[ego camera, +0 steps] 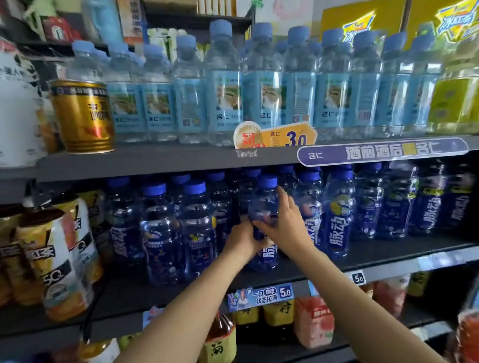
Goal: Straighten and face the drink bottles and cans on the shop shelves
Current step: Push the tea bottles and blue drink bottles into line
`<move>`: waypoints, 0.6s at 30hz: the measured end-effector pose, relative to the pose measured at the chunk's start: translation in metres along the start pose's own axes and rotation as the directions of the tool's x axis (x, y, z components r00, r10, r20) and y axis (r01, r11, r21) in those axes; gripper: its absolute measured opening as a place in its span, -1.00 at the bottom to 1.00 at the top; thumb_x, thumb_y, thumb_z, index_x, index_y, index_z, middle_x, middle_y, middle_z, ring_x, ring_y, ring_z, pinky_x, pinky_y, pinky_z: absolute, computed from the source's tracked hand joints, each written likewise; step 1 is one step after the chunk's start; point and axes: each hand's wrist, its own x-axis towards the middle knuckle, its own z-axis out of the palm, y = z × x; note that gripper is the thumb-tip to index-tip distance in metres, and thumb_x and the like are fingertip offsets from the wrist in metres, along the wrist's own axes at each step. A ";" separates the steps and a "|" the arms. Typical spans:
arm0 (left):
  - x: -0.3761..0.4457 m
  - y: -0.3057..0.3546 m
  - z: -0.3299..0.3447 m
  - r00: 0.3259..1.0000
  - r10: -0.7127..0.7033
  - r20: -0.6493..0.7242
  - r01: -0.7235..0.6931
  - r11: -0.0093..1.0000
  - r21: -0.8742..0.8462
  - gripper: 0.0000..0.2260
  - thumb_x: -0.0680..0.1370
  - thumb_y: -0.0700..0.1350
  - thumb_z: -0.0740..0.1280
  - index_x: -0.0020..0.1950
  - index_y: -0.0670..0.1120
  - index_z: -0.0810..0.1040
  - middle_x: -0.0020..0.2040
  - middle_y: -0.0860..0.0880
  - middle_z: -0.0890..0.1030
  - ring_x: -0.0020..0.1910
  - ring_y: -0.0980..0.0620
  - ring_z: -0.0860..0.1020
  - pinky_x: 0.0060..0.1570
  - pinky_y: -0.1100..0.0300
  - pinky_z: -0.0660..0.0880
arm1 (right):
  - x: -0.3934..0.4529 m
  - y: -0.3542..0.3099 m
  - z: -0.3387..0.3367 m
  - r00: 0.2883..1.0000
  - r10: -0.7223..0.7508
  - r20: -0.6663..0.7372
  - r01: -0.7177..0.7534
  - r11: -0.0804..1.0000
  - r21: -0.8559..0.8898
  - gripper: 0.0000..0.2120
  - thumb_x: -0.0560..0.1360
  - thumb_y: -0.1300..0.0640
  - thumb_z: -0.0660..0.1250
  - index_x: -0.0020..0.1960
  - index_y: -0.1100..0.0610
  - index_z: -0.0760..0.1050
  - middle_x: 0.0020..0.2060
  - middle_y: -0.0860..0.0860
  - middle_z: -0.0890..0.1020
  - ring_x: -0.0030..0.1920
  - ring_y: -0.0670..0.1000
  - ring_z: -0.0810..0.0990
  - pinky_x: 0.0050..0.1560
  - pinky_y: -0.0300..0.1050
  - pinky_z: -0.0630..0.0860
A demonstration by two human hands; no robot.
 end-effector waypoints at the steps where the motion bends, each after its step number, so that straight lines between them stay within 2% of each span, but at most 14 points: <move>1: 0.003 -0.001 0.000 1.000 -0.008 0.021 0.007 1.000 0.017 -0.48 0.45 -0.03 0.43 0.33 -0.15 0.35 0.24 -0.14 0.53 0.18 -0.14 0.52 0.03 0.16 0.48 | 0.002 0.005 -0.002 0.999 -0.012 0.041 0.013 1.000 -0.024 -0.13 0.43 0.12 0.44 0.52 0.20 -0.04 0.38 0.18 0.28 0.34 0.22 0.29 0.29 -0.04 0.25; 3: 0.009 -0.002 0.002 0.999 -0.006 0.040 0.003 0.999 0.051 -0.47 0.42 0.04 0.44 0.30 -0.13 0.40 0.22 -0.15 0.55 0.16 -0.15 0.53 0.07 0.07 0.52 | 0.004 0.014 -0.006 0.996 -0.031 0.085 0.037 0.997 -0.068 -0.12 0.44 0.15 0.42 0.53 0.16 -0.10 0.39 0.16 0.27 0.32 0.21 0.30 0.25 -0.04 0.25; 5: 0.012 0.000 0.008 1.000 0.002 -0.006 -0.001 0.994 0.113 -0.49 0.45 0.06 0.42 0.29 -0.15 0.41 0.19 -0.15 0.57 0.15 -0.15 0.54 0.06 0.07 0.50 | 0.005 0.019 -0.010 0.995 -0.014 0.099 0.027 0.991 -0.128 -0.12 0.46 0.14 0.40 0.53 0.16 -0.13 0.39 0.15 0.25 0.33 0.20 0.29 0.25 -0.06 0.25; 7: 0.010 0.005 0.016 0.999 0.005 -0.042 0.000 0.991 0.132 -0.54 0.49 0.05 0.37 0.26 -0.18 0.40 0.16 -0.17 0.57 0.12 -0.17 0.54 0.02 0.08 0.48 | 0.004 0.018 -0.011 0.996 0.028 0.088 -0.012 0.983 -0.184 -0.14 0.47 0.13 0.39 0.53 0.16 -0.13 0.37 0.16 0.24 0.31 0.19 0.33 0.12 -0.09 0.34; 9: 0.004 0.011 0.020 0.999 -0.006 -0.050 0.015 0.984 0.179 -0.57 0.52 0.04 0.33 0.24 -0.21 0.38 0.16 -0.19 0.55 0.12 -0.19 0.54 -0.02 0.09 0.46 | 0.000 0.011 -0.014 0.997 0.070 0.015 -0.062 0.948 -0.314 -0.23 0.50 0.07 0.36 0.51 0.17 -0.04 0.32 0.16 0.23 0.28 0.18 0.35 -0.02 -0.09 0.42; 11: -0.004 0.015 0.015 1.000 0.018 -0.019 -0.011 0.945 0.328 -0.64 0.55 0.00 0.29 0.21 -0.23 0.40 0.14 -0.20 0.56 0.09 -0.19 0.55 -0.07 0.09 0.45 | -0.006 0.000 -0.017 0.997 0.037 -0.067 -0.062 0.904 -0.423 -0.45 0.54 0.04 0.29 0.41 0.21 0.16 0.27 0.16 0.30 0.25 0.17 0.39 -0.08 -0.06 0.45; 13: -0.022 0.021 -0.003 0.995 0.102 0.000 -0.089 0.859 0.504 -0.79 0.59 -0.11 0.20 0.12 -0.22 0.47 0.08 -0.19 0.59 0.05 -0.20 0.56 -0.14 0.07 0.41 | -0.013 -0.014 -0.020 0.982 -0.147 -0.123 0.093 0.926 -0.367 -0.76 0.57 0.12 0.23 0.17 0.22 0.38 0.07 0.12 0.50 0.01 0.15 0.55 -0.28 -0.04 0.42; 15: -0.046 0.023 -0.030 0.966 0.260 -0.010 -0.207 0.792 0.574 -0.82 0.58 -0.21 0.11 0.02 -0.18 0.50 0.03 -0.17 0.61 0.01 -0.19 0.56 -0.19 0.08 0.37 | -0.023 -0.029 -0.020 0.888 -0.425 -0.174 0.377 0.891 -0.253 -0.93 0.51 0.19 0.21 -0.06 0.18 0.44 -0.28 0.04 0.60 -0.36 0.08 0.58 -0.52 -0.14 0.37; 17: -0.072 0.018 -0.062 0.881 0.466 -0.081 -0.355 0.765 0.538 -0.81 0.53 -0.19 0.13 -0.01 -0.14 0.53 0.00 -0.11 0.63 -0.02 -0.12 0.57 -0.17 0.10 0.39 | -0.032 -0.054 -0.021 0.763 -0.570 -0.305 0.546 0.821 -0.167 -0.96 0.47 0.17 0.19 -0.10 0.12 0.40 -0.49 -0.06 0.52 -0.55 -0.04 0.46 -0.63 -0.21 0.32; 18: -0.086 0.013 -0.080 0.793 0.586 -0.169 -0.438 0.740 0.511 -0.78 0.50 -0.16 0.14 0.00 -0.14 0.55 -0.04 -0.09 0.64 -0.06 -0.07 0.57 -0.16 0.11 0.43 | -0.035 -0.072 -0.021 0.736 -0.572 -0.362 0.573 0.811 -0.118 -0.96 0.46 0.15 0.18 -0.09 0.09 0.38 -0.52 -0.08 0.49 -0.57 -0.08 0.41 -0.63 -0.21 0.31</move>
